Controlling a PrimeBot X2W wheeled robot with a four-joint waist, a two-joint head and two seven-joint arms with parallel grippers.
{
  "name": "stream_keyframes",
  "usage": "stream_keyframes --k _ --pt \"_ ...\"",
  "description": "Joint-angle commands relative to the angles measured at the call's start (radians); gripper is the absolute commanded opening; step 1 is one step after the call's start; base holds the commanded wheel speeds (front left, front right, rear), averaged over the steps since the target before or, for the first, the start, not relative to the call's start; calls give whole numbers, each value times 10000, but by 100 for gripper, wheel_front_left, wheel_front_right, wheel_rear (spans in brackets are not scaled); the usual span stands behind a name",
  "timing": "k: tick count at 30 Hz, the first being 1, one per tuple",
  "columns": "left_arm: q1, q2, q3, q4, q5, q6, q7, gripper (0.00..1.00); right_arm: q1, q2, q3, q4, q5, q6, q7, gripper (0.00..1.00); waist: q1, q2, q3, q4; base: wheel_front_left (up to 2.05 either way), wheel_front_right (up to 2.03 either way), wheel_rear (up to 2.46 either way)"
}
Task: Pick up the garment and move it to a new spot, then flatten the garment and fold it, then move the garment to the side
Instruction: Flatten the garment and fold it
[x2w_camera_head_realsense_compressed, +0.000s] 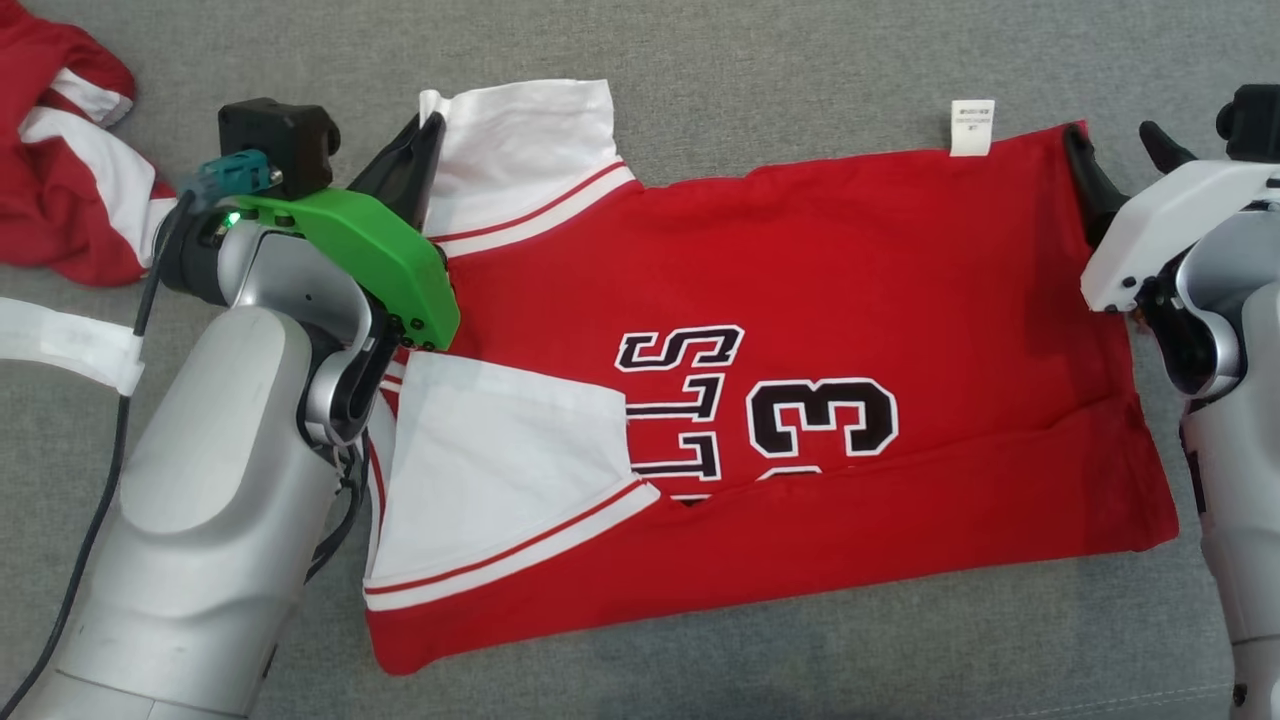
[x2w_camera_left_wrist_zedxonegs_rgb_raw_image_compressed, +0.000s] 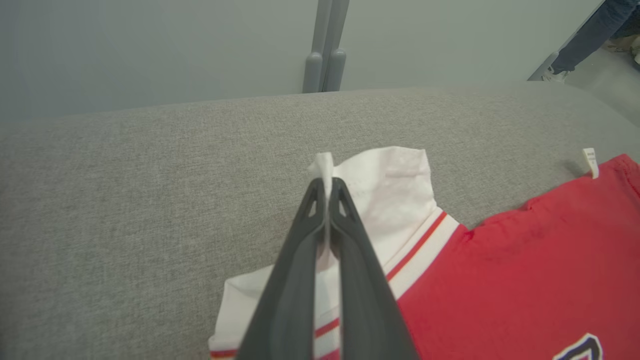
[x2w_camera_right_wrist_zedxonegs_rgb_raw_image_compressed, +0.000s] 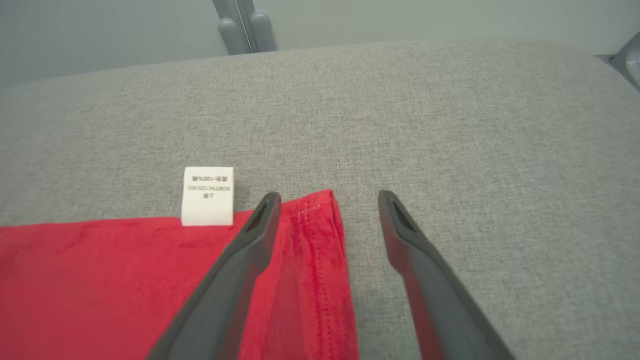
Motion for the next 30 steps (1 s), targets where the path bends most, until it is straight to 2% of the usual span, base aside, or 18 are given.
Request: stream_keyframes --k 1,6,13,14,15,16,19,20,21,30 --pt "92 -1 20 -61 -76 82 8 0 -142 -118 -27 86 34 1 21 100 0 102 143 148 0 0 0" --pt "278 54 -20 -564 -86 205 85 0 -694 -235 38 1145 105 1 197 100 0 102 270 300 0 0 0" --pt "377 184 -15 -904 -128 328 189 0 -1237 -394 498 2024 478 1 69 100 0 102 394 336 0 0 0" --pt "380 201 -10 -930 -132 347 196 0 -1308 -409 563 2135 495 1 66 88 0 102 410 334 0 0 0" --pt "386 214 -5 -955 -143 349 211 0 -1361 -415 626 2225 521 1 48 56 0 102 428 333 0 0 0" --pt "396 225 -3 -975 -155 363 220 0 -1413 -430 689 2332 547 1 22 43 0 102 443 336 0 0 0" --pt "419 267 -3 -1044 -166 398 240 0 -1557 -501 899 2537 628 1 -100 18 0 102 475 342 0 0 0" --pt "421 282 -6 -1059 -166 406 247 0 -1603 -528 976 2592 658 1 -123 5 0 102 479 341 0 0 0" --pt "433 296 -8 -1075 -167 416 248 0 -1641 -559 1054 2646 695 1 -160 0 0 102 477 336 0 0 0" --pt "731 497 23 -1608 -185 439 31 0 -1706 -830 1702 2596 864 -1 -616 0 0 102 298 228 0 0 0"
